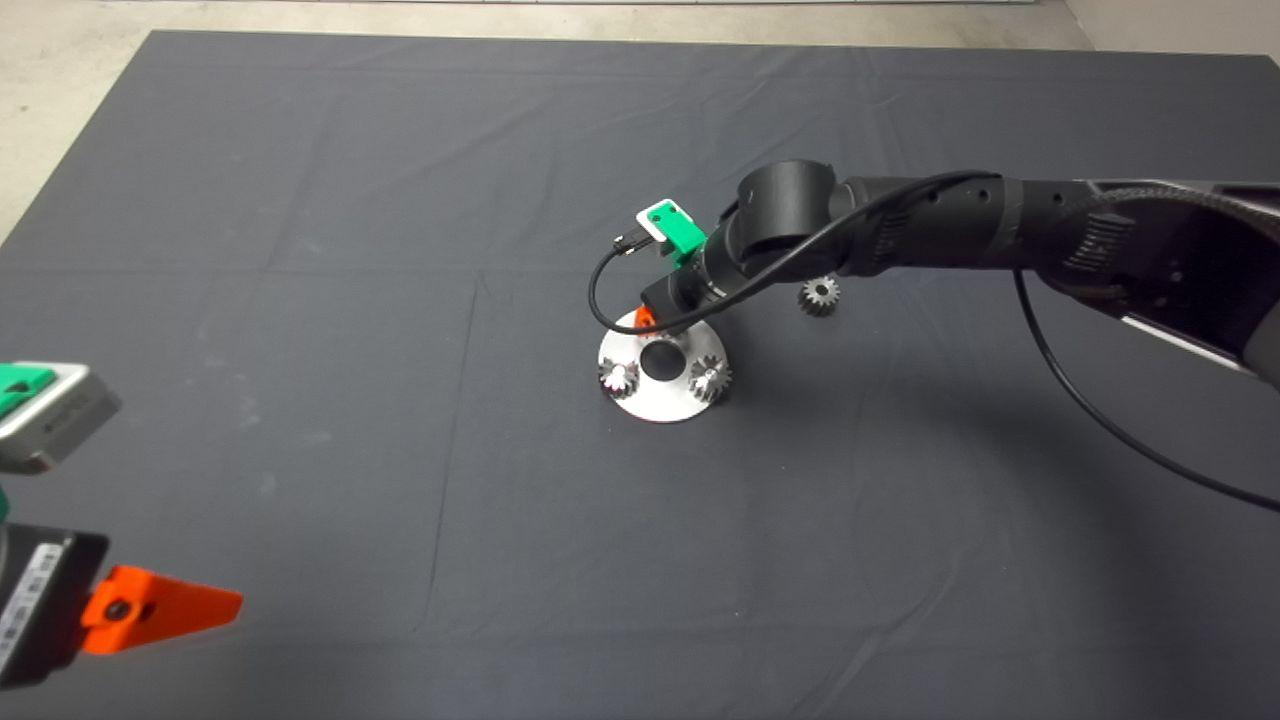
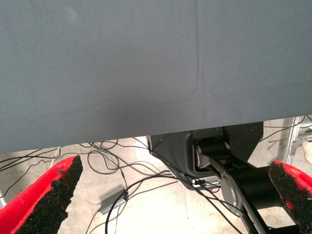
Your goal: Remove an incorrectly installed larger gear and replace it with the correct smaller gear
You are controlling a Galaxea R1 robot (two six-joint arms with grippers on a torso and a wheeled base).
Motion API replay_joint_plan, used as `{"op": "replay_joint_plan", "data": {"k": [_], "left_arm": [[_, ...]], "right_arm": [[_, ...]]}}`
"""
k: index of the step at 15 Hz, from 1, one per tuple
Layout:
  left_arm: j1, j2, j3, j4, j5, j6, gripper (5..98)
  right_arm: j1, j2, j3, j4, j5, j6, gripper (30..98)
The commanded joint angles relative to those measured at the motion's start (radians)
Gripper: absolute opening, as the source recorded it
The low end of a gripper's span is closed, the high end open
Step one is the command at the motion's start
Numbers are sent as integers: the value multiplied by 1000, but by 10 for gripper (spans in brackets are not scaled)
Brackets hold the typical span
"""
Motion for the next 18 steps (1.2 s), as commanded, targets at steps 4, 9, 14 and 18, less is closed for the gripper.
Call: {"op": "replay_joint_plan", "data": {"k": [4, 9, 14, 18], "left_arm": [[2, -1, 15, -13, 3, -1, 983], [3, -1, 15, -13, 3, -2, 982], [10, -2, 15, -13, 3, -3, 983], [11, -1, 15, -13, 3, -3, 983]], "right_arm": [[17, 11, 1, -33, 16, 44, 849], [17, 13, 1, -90, 27, 65, 801], [6, 16, 1, -105, 30, 78, 741], [-3, 16, 2, -105, 28, 82, 705]]}}
